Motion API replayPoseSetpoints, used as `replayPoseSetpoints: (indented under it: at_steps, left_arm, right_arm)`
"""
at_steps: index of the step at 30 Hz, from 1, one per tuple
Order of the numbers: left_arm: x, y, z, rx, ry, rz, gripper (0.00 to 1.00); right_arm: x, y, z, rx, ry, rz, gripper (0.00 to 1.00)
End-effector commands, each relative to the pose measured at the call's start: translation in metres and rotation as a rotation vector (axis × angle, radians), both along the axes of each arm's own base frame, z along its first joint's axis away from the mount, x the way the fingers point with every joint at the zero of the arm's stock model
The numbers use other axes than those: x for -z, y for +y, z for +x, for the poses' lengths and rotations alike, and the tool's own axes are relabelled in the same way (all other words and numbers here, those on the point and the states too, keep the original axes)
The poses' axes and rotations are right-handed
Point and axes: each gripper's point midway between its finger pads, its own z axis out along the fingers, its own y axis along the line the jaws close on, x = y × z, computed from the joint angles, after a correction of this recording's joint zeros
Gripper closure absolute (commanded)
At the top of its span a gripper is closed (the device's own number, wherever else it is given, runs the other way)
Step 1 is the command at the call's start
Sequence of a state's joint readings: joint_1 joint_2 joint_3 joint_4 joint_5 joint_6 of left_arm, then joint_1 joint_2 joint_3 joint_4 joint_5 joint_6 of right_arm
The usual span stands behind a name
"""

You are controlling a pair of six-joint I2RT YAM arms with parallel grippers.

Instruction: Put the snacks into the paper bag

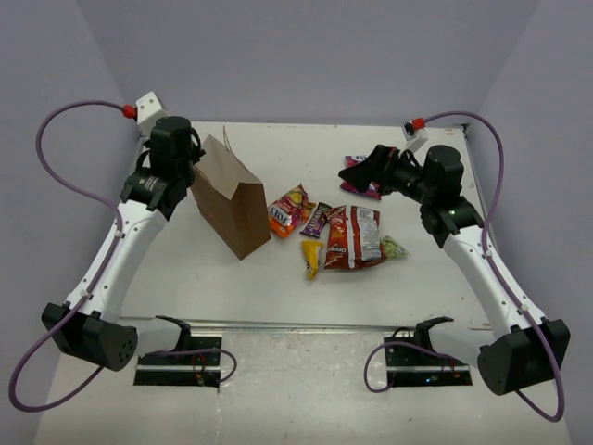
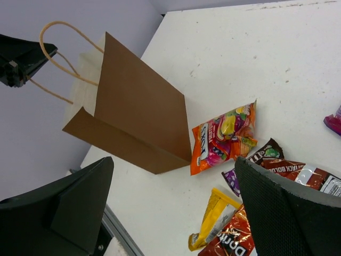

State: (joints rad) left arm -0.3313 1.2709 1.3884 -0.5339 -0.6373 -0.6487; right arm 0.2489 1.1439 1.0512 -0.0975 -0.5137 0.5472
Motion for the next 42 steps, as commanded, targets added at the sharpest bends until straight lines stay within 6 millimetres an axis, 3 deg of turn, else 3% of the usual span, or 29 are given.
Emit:
replayPoseSetpoints:
  at_steps: [1, 2, 4, 5, 6, 8, 11, 15, 19, 24, 30, 32, 42]
  left_arm:
    - [-0.034, 0.003, 0.021, 0.111, -0.114, -0.035, 1.00]
    - [-0.041, 0.017, 0.028, 0.103, -0.148, -0.037, 1.00]
    - [-0.047, 0.015, 0.035, 0.192, -0.181, -0.044, 1.00]
    - [-0.048, 0.024, 0.038, 0.196, -0.188, -0.039, 1.00]
    - [-0.050, 0.016, 0.042, 0.266, -0.199, -0.045, 1.00]
    - [-0.053, 0.022, 0.050, 0.287, -0.208, -0.028, 1.00]
    - [-0.055, 0.013, 0.061, 0.391, -0.223, -0.029, 1.00]
    - [-0.039, 0.008, 0.070, 0.424, -0.188, -0.037, 1.00]
    - [-0.038, 0.001, 0.071, 0.459, -0.192, -0.057, 1.00]
    - [-0.051, -0.008, 0.069, 0.492, -0.209, -0.094, 1.00]
    - [-0.081, -0.012, 0.058, 0.511, -0.231, -0.114, 1.00]
    - [-0.085, -0.013, 0.053, 0.510, -0.226, -0.128, 1.00]
    - [-0.081, -0.027, 0.037, 0.554, -0.203, -0.226, 1.00]
  right_arm:
    - [-0.026, -0.002, 0.000, 0.015, -0.080, 0.000, 0.01]
    - [-0.025, -0.003, 0.001, 0.017, -0.080, -0.001, 0.01]
    - [-0.023, -0.002, 0.003, 0.016, -0.078, -0.006, 0.01]
    - [-0.023, -0.001, 0.003, 0.009, -0.077, -0.005, 0.01]
    - [-0.023, 0.000, 0.005, 0.003, -0.075, -0.008, 0.01]
    - [-0.019, 0.001, 0.007, -0.001, -0.060, -0.016, 0.01]
    - [-0.016, 0.003, 0.011, -0.010, -0.043, -0.017, 0.01]
    - [-0.011, 0.007, 0.013, -0.023, -0.027, -0.022, 0.01]
    - [-0.009, 0.011, 0.017, -0.026, -0.026, -0.057, 0.01]
    - [-0.002, 0.020, 0.019, -0.043, -0.022, -0.093, 0.01]
    - [0.036, 0.035, 0.033, -0.051, 0.106, -0.195, 0.01]
    - [0.057, 0.040, 0.039, -0.051, 0.172, -0.212, 0.01]
    - [0.113, 0.067, 0.064, -0.019, 0.345, -0.249, 0.01]
